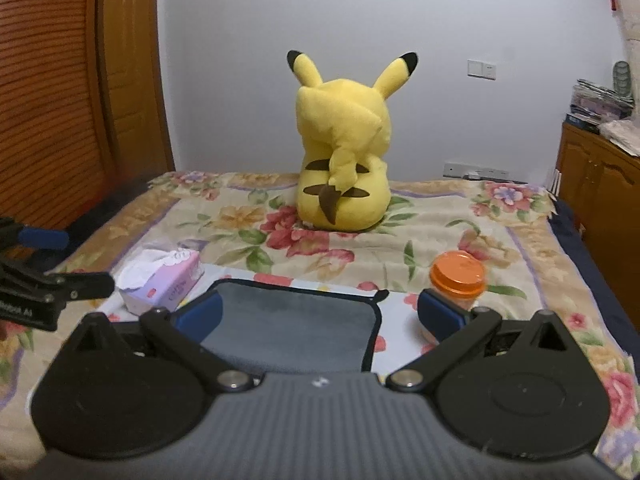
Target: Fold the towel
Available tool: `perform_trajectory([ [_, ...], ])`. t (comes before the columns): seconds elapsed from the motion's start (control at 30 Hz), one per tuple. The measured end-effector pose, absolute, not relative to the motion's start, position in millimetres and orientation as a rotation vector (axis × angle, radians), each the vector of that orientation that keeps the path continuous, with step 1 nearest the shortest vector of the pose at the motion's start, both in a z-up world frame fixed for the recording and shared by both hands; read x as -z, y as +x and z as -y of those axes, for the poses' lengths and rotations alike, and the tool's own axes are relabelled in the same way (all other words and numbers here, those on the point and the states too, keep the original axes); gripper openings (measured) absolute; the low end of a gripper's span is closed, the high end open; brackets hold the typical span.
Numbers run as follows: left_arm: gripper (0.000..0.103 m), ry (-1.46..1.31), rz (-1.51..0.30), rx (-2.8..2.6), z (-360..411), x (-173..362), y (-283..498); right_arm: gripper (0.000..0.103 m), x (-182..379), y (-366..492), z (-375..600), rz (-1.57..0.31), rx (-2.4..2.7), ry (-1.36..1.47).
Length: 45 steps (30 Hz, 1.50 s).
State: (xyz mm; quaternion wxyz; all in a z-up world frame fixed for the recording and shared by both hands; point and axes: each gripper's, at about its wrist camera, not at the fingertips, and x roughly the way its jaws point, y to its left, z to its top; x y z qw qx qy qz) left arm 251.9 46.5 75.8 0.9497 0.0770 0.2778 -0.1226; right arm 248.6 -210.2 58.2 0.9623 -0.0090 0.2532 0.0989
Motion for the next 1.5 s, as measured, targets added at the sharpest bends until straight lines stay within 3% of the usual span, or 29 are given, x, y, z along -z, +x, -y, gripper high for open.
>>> perform_trajectory([
  [0.73,0.103,0.155,-0.462,0.200,-32.0,-149.0,120.6,0.103,-117.0,142.0,227.3,-0.374,-0.172,0.017],
  [1.5,0.103,0.172,-0.464,0.210,-15.5,-113.8,58.3,0.103,-105.8,70.9,217.1,-0.337,-0.186,-0.034],
])
